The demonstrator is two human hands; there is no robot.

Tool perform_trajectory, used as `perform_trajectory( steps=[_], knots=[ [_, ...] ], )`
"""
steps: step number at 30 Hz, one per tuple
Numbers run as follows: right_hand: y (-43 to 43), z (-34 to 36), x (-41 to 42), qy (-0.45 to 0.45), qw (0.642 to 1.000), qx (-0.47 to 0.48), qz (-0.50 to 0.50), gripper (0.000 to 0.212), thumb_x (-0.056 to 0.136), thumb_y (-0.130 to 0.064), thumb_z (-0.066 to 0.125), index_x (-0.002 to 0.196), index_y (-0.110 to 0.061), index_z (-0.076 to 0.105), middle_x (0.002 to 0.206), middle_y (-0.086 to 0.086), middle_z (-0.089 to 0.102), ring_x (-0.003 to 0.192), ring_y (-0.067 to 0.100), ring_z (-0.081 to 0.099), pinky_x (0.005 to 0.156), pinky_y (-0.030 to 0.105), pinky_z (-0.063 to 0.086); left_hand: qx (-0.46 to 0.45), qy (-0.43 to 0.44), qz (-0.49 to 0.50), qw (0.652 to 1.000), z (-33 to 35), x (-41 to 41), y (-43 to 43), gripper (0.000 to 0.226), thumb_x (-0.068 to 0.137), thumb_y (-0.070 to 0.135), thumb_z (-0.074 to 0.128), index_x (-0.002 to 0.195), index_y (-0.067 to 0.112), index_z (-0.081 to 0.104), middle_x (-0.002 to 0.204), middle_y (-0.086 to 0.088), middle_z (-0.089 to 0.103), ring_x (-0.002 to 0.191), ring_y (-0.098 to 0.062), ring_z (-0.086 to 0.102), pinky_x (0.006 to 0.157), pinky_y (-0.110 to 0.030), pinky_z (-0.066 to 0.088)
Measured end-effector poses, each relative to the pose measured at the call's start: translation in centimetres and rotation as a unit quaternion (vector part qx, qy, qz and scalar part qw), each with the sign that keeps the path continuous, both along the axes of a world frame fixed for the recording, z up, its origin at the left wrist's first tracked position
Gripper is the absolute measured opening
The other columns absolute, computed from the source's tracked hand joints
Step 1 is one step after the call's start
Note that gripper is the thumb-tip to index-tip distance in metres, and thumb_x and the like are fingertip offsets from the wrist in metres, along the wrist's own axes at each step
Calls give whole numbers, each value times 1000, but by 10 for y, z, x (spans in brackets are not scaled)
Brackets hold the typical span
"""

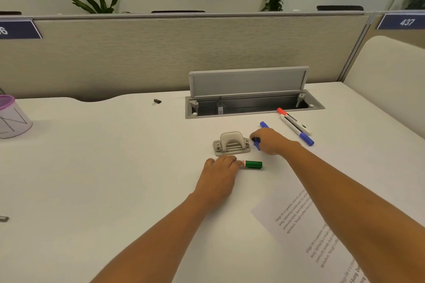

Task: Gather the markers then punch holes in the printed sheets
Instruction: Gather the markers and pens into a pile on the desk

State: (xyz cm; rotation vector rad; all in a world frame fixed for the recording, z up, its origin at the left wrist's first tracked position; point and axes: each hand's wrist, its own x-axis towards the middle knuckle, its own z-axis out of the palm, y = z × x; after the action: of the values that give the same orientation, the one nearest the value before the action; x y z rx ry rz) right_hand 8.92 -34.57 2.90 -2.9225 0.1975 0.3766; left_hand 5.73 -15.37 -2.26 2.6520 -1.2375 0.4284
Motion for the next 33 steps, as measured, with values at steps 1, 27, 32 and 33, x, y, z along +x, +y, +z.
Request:
perform_trajectory(
  steps=[1, 27, 32, 33],
  knots=[
    [0, 0, -6, 0, 1000, -3, -10, 44, 92, 0, 48, 135, -9, 45, 132, 14, 54, 119, 27, 53, 105, 30, 38, -1, -4, 9, 1000, 1, -3, 2, 47, 47, 18, 83, 91, 28, 70, 88, 12, 69, 77, -9, 68, 60, -20, 49],
    [303, -10, -53, 0, 975, 218, 30, 52, 86, 3, 50, 134, -15, 49, 127, 14, 46, 105, 26, 56, 86, 25, 46, -11, -54, 313, 948, -3, -46, 285, 43, 42, 5, 85, 80, 21, 72, 59, 8, 61, 47, -15, 55, 42, -23, 26],
    [394, -14, -41, 1, 964, 253, 76, 53, 86, -1, 56, 135, -19, 48, 128, 13, 43, 110, 27, 53, 80, 23, 40, -62, -64, 363, 928, -3, -51, 363, 41, 47, 7, 87, 84, 16, 72, 59, 5, 63, 46, -16, 57, 35, -20, 38],
    [410, -15, -39, 0, 962, 260, 86, 53, 85, -1, 57, 134, -20, 49, 126, 13, 45, 103, 26, 54, 77, 23, 40, -66, -68, 368, 925, -3, -53, 376, 40, 47, 7, 87, 83, 15, 72, 59, 4, 63, 47, -18, 58, 36, -20, 40]
  ],
)
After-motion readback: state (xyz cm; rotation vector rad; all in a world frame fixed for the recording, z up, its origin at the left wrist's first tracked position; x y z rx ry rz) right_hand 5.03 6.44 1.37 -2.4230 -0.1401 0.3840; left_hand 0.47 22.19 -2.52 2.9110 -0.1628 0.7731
